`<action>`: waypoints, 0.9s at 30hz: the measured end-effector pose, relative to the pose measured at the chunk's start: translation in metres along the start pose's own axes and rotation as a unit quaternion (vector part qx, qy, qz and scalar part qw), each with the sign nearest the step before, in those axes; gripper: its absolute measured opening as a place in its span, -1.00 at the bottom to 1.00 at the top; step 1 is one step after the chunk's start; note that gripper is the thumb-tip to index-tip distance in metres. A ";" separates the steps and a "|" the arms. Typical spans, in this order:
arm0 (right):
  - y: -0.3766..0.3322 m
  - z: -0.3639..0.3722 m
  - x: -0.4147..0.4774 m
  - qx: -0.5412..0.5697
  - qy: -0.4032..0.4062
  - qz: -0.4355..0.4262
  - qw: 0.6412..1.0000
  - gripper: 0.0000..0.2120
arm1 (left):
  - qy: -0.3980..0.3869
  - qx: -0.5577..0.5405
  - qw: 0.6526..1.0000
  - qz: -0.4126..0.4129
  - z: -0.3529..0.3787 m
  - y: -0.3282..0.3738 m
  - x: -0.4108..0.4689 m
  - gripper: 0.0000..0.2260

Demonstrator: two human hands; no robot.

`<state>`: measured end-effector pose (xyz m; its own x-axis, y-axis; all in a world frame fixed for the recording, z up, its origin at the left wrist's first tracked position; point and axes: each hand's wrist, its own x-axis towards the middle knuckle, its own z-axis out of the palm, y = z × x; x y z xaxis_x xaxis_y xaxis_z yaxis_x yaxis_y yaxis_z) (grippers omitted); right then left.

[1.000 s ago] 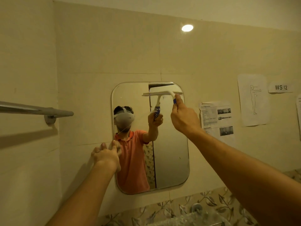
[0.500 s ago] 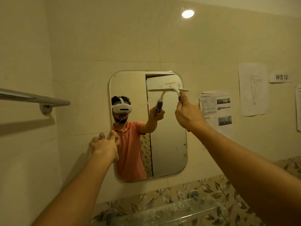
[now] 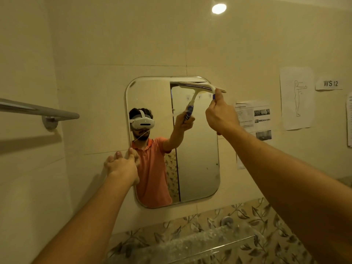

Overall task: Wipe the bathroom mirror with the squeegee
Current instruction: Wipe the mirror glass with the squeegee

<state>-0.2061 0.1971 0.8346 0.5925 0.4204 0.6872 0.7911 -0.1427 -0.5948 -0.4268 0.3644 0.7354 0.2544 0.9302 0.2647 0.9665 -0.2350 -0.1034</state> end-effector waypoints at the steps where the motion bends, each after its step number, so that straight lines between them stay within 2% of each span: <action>1: 0.005 0.005 -0.005 -0.002 -0.007 0.006 1.000 -0.50 | 0.001 0.001 1.000 -0.002 0.001 -0.001 0.001 0.02; 6: 0.022 0.027 -0.043 0.004 -0.034 0.047 0.998 -0.48 | 0.002 0.005 1.000 0.006 0.004 -0.005 -0.002 0.03; 10: 0.030 0.022 -0.052 -0.009 -0.046 0.035 0.998 -0.50 | -0.002 0.000 1.000 0.001 0.005 -0.005 -0.005 0.01; 15: 0.015 -0.007 -0.023 0.054 0.011 0.017 0.998 -0.55 | 0.001 0.000 1.000 0.000 0.000 0.001 -0.008 -0.02; 20: -0.006 -0.008 0.009 0.011 0.026 0.014 0.999 -0.55 | 0.003 0.011 1.000 0.000 -0.004 0.000 -0.009 -0.02; 27: 0.016 0.027 -0.023 0.000 0.017 0.037 0.999 -0.48 | -0.002 0.017 1.000 -0.005 -0.008 0.000 -0.004 -0.01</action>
<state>-0.2113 0.2092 0.7983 0.6540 0.3783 0.6551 0.7450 -0.1716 -0.6446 -0.4270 0.3587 0.7424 0.2445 0.9336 0.2621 0.9673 -0.2159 -0.1334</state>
